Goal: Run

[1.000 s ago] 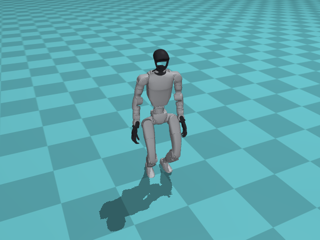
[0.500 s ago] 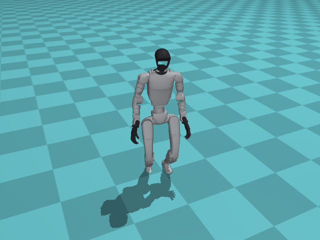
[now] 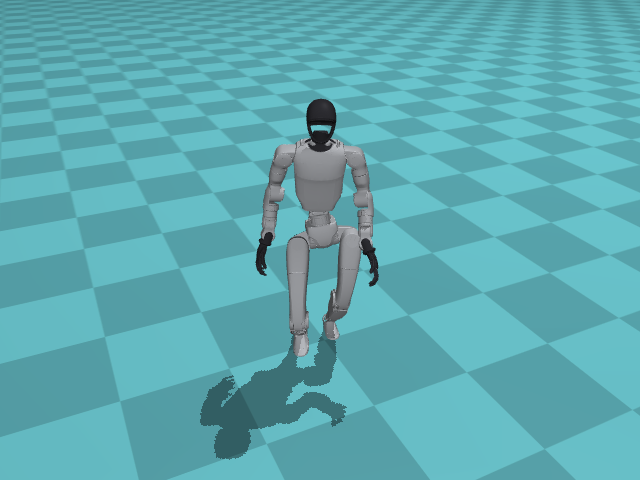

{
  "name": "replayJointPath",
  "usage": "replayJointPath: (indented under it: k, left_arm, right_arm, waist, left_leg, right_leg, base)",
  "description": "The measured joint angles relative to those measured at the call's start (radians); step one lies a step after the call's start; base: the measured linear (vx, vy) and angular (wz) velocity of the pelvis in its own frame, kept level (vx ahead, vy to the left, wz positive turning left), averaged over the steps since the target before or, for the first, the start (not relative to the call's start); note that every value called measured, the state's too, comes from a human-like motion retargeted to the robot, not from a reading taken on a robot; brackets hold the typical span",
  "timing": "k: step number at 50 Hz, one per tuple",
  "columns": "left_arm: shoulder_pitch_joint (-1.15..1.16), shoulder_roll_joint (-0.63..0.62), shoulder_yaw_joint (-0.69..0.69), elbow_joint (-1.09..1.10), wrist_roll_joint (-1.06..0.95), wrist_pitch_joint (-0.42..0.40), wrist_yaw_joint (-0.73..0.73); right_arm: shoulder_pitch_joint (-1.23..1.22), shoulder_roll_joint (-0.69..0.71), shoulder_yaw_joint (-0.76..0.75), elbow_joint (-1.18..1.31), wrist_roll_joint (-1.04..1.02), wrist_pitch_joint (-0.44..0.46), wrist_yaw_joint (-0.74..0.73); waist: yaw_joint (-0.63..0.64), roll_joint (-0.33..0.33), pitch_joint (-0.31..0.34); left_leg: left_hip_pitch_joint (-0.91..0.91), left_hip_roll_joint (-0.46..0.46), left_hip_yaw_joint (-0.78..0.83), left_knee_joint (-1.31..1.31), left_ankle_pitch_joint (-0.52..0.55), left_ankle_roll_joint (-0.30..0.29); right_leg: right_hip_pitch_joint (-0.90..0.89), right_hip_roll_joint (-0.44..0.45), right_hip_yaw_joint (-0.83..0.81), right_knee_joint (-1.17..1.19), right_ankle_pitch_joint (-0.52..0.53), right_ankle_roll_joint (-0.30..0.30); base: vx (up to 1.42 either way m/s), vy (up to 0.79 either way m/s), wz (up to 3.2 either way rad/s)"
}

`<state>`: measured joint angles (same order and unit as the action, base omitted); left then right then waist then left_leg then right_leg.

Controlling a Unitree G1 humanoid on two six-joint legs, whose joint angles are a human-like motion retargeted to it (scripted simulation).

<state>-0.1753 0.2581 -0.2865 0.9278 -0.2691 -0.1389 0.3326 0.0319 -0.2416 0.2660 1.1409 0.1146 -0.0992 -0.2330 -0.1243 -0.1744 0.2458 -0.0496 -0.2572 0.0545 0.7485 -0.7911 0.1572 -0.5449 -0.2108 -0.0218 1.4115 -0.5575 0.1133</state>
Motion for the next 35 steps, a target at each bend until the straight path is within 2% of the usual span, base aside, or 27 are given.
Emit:
replayJointPath:
  k: [3, 6, 10, 12, 15, 20, 25, 29, 32, 35]
  left_arm:
    - [-0.005, 0.016, -0.008, -0.041, 0.021, -0.017, 0.016]
    - [0.007, 0.027, -0.012, -0.062, 0.04, -0.033, 0.023]
    - [0.064, 0.014, -0.012, -0.073, 0.049, -0.038, 0.008]
    - [0.091, 0.005, -0.006, -0.071, 0.042, -0.029, -0.007]
    - [0.135, -0.009, 0.004, -0.06, 0.03, -0.015, -0.032]
    - [0.239, -0.015, 0.013, -0.058, 0.035, -0.016, -0.084]
    - [0.329, -0.018, 0.021, -0.049, 0.039, -0.023, -0.116]
    - [0.356, -0.028, 0.025, -0.023, 0.039, -0.022, -0.114]
    - [0.339, -0.034, 0.024, 0.001, 0.05, -0.021, -0.086]
    - [0.271, -0.032, 0.021, 0.001, 0.057, -0.021, -0.03]
  right_arm:
    - [0.034, 0.005, -0.02, 0.018, 0.001, -0.002, -0.002]
    - [0.053, 0.014, -0.034, 0.03, 0.004, -0.006, -0.005]
    - [0.037, 0.011, -0.029, 0.025, -0.001, -0.012, -0.02]
    - [0.002, -0.001, -0.018, 0.001, -0.012, -0.014, -0.039]
    - [-0.071, -0.025, -0.004, -0.057, -0.02, -0.022, -0.074]
    - [-0.199, -0.082, -0.001, -0.251, -0.015, -0.048, -0.129]
    - [-0.291, -0.136, -0.006, -0.445, -0.024, -0.085, -0.163]
    - [-0.306, -0.145, -0.004, -0.526, -0.046, -0.102, -0.172]
    - [-0.272, -0.127, 0.008, -0.528, -0.069, -0.102, -0.166]
    - [-0.222, -0.092, 0.032, -0.463, -0.092, -0.081, -0.141]
  waist:
    - [0.007, 0.016, 0.001]
    - [0.027, 0.055, 0.001]
    - [0.077, 0.128, 0.004]
    - [0.11, 0.151, 0.008]
    - [0.161, 0.156, 0.014]
    - [0.231, 0.126, 0.013]
    - [0.258, 0.075, -0.003]
    - [0.238, 0.027, -0.014]
    - [0.204, -0.002, -0.015]
    - [0.16, -0.033, -0.005]
  left_leg:
    - [0.028, 0.041, -0.003, 0.033, -0.001, -0.03]
    - [0.003, 0.128, 0.004, 0.19, 0.003, -0.072]
    - [-0.135, 0.302, 0.022, 0.578, 0.144, -0.127]
    - [-0.23, 0.373, 0.025, 0.751, 0.199, -0.116]
    - [-0.37, 0.425, 0.03, 0.893, 0.197, -0.072]
    - [-0.534, 0.373, 0.066, 0.75, 0.14, -0.049]
    - [-0.564, 0.21, 0.085, 0.363, 0.119, -0.06]
    - [-0.528, 0.089, 0.087, 0.257, 0.124, -0.026]
    - [-0.492, 0.028, 0.101, 0.301, 0.105, 0.019]
    - [-0.428, -0.025, 0.116, 0.313, 0.063, 0.067]
  right_leg:
    - [0.035, 0.057, -0.019, -0.107, -0.014, 0.001]
    - [0.102, 0.14, -0.051, -0.197, -0.042, -0.028]
    - [0.186, 0.257, -0.097, -0.273, -0.115, -0.111]
    - [0.215, 0.295, -0.102, -0.296, -0.153, -0.147]
    - [0.256, 0.319, -0.086, -0.333, -0.197, -0.169]
    - [0.337, 0.295, -0.036, -0.413, -0.218, -0.137]
    - [0.417, 0.206, -0.009, -0.462, -0.209, -0.071]
    - [0.443, 0.126, 0.017, -0.367, -0.191, -0.016]
    - [0.431, 0.078, 0.041, -0.203, -0.085, 0.04]
    - [0.356, 0.013, 0.057, 0.029, 0.108, 0.083]
  base:
    - [0.0, -0.04, -0.08]
    - [-0.01, -0.06, -0.18]
    - [-0.06, -0.07, -0.26]
    - [-0.06, -0.05, -0.34]
    - [-0.04, -0.03, -0.35]
    - [0.0, 0.01, -0.27]
    - [0.01, 0.02, -0.01]
    - [0.02, 0.06, -0.06]
    - [0.0, 0.06, 0.0]
    - [-0.01, 0.06, -0.01]
